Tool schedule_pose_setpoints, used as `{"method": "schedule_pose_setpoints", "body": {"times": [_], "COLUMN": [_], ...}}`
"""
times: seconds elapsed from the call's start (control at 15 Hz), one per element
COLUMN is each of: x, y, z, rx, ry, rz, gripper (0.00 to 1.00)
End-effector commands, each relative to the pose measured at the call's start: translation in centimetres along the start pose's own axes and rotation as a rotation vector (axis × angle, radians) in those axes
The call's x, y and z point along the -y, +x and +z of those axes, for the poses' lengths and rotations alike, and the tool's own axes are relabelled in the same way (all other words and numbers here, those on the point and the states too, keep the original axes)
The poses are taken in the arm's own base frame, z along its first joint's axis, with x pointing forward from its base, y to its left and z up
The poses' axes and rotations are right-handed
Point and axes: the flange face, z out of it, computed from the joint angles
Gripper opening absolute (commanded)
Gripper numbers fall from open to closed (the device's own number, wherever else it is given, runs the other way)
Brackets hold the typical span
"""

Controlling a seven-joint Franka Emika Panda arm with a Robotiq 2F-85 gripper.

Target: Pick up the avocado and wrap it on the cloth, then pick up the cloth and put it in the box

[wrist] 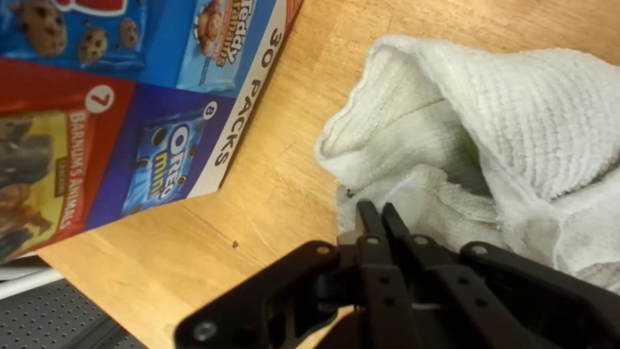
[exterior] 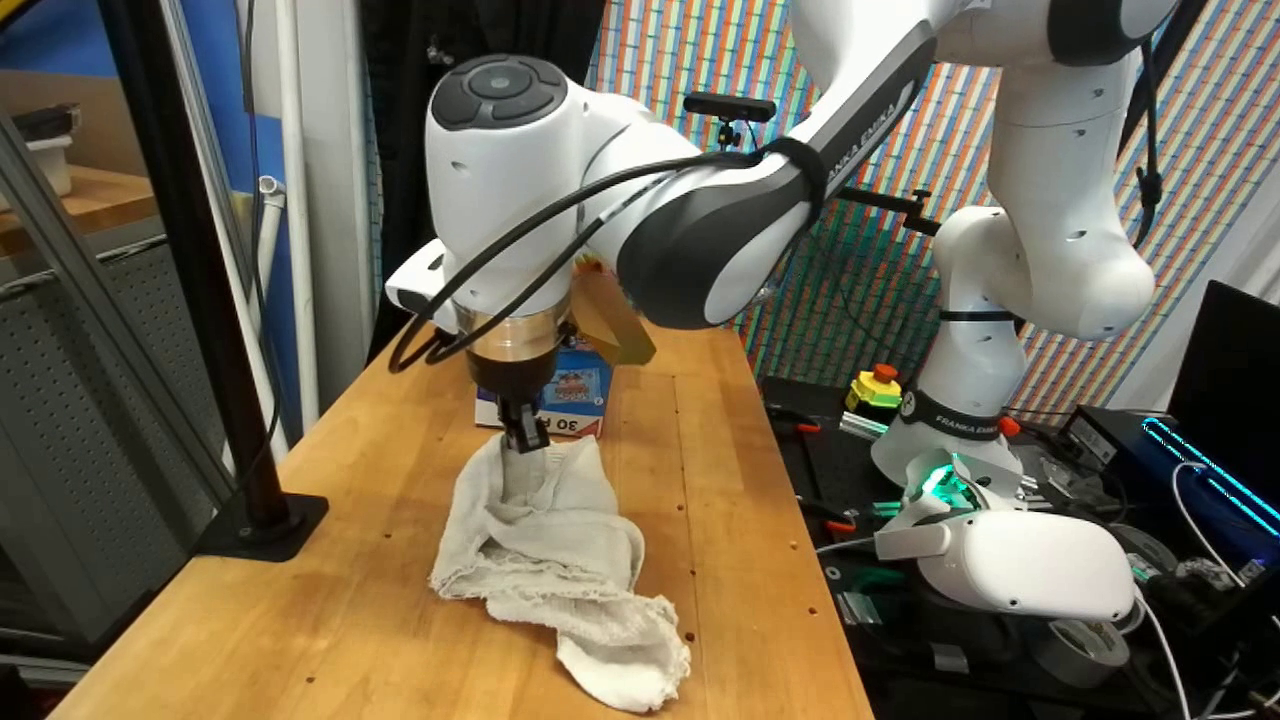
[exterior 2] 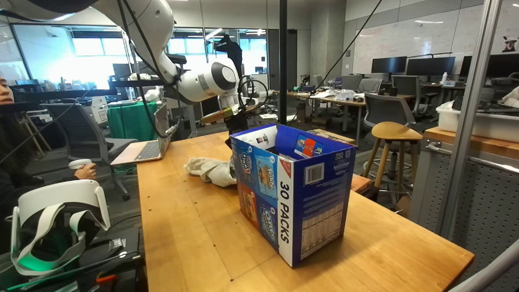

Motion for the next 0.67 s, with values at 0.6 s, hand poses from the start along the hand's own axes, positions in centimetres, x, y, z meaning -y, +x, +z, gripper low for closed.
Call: {"method": "schedule_pose_setpoints", "body": {"times": [0.6], "x": [5.7], "y": [-8.2], "z": [-10.9], "rx": [-0.114], "ry": [-0.161], "rz": [-0.052], "gripper": [0.05]}}
